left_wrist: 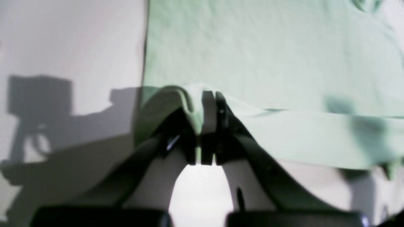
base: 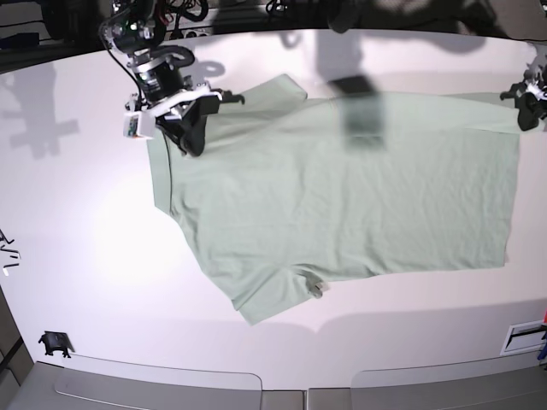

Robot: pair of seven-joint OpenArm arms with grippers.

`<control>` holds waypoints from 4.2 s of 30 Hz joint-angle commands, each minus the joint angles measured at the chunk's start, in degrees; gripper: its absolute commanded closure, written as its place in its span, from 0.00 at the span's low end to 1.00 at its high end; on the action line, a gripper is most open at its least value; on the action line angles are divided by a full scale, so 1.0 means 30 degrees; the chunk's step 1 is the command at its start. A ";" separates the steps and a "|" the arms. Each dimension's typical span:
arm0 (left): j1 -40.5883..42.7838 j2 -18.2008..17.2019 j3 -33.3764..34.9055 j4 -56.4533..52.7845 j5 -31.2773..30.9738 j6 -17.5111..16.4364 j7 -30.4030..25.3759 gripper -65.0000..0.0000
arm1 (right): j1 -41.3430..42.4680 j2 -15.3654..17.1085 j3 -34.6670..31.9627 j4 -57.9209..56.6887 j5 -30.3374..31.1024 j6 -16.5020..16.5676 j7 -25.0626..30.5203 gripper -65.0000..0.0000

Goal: Fold the T-shirt properly
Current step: 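Pull the gripped side edge with both grippers to straighten the shirt, then release the right gripper and reposition it over the sleeve by the collar, then grasp the sleeve with the right gripper and fold it onto the body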

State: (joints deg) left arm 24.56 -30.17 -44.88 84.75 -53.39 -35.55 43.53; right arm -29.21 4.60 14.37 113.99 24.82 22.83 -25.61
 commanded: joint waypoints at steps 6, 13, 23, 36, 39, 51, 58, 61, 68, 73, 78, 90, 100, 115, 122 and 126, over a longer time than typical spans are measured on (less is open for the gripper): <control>-0.0940 -0.0437 -0.0124 0.0248 0.0765 0.0444 -0.0772 1.00 | 0.1858 0.0095 0.0080 -0.2229 -0.0561 -0.0605 0.0889 1.00; -0.0933 -0.0430 -0.0124 0.0240 0.1005 0.0430 -0.1027 1.00 | 0.3075 0.0095 0.0073 -0.4874 -0.0073 -0.0554 0.0940 1.00; -0.0933 -0.0452 -0.0124 0.0248 0.2790 0.0437 -0.1945 0.65 | 0.3118 0.0102 0.0080 -0.5078 -0.0058 0.0933 0.1399 0.70; -0.0874 -0.2149 -0.3847 0.0976 0.2900 0.0517 -0.1872 0.63 | 0.2069 0.0160 0.2339 -0.1792 0.2331 0.1486 -0.0809 0.58; -0.0641 -0.2397 -0.5603 0.1042 0.1647 0.0503 -0.1428 0.63 | 0.0896 0.0153 0.3344 -0.0503 0.4073 0.1865 -0.1690 0.58; 0.1027 -0.2543 -0.6921 0.1035 0.0903 0.0495 -0.1450 0.63 | -0.2739 -0.0291 0.3694 -0.0772 0.5632 0.1406 -0.2178 0.58; 0.1020 -0.2543 -0.6921 0.1035 0.0707 0.0495 -0.1508 0.63 | -0.1078 -0.0277 0.2186 -0.4707 0.5078 0.0947 -0.1894 0.58; 0.1020 -0.2543 -0.6921 0.1035 0.0707 0.0488 -0.1501 0.63 | -0.0532 -0.0277 0.1282 -0.5734 0.5071 0.0947 -0.1902 0.58; 0.1027 -0.2543 -0.6921 0.1035 0.0765 0.0495 -0.1501 0.63 | -0.0423 -0.0328 -0.0240 -0.5894 0.4495 0.0940 -0.1778 0.62; 0.1020 -0.2535 -0.6914 0.1035 0.0765 0.0488 -0.1501 0.63 | -0.0423 -0.0328 -0.0299 -0.5894 0.4510 0.0947 -0.1763 0.89; 0.1020 -0.2543 -0.6921 0.1035 0.0765 0.0488 -0.1508 0.63 | -0.0415 -0.0328 -0.0299 -0.5894 0.4881 0.0962 -0.1756 1.00; 0.1020 -0.2543 -0.6921 0.1035 0.0772 0.0488 -0.1515 0.63 | 0.1239 -0.0612 -0.0299 -0.5872 0.6018 0.2514 -0.1778 1.00; 0.1020 -0.2543 -0.6921 0.1035 0.0772 0.0488 -0.1515 0.63 | 0.5340 -0.1377 -0.2849 -0.5880 0.3038 0.2878 -0.0670 1.00; 0.1020 -0.2535 -0.6914 0.1035 0.0772 0.0488 -0.1501 0.63 | 0.7577 -0.1377 -0.4656 -0.5880 -0.1297 0.2739 0.1974 0.62; 0.1027 -0.2463 -0.6878 0.1035 -0.0423 -0.0153 -0.0277 0.63 | 0.7614 -0.1370 -0.4204 -0.5676 -0.1137 0.2776 0.1807 0.62; 0.1027 -0.2047 -0.6594 0.1035 -0.3038 -0.1483 0.1501 0.80 | 0.7592 -0.1370 -0.2973 -0.4306 0.0255 0.2812 -0.1137 0.67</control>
State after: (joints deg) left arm 27.40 -34.89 -64.16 87.02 -61.47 -39.66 48.73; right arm -7.33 0.62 5.52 99.83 24.49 30.57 -31.33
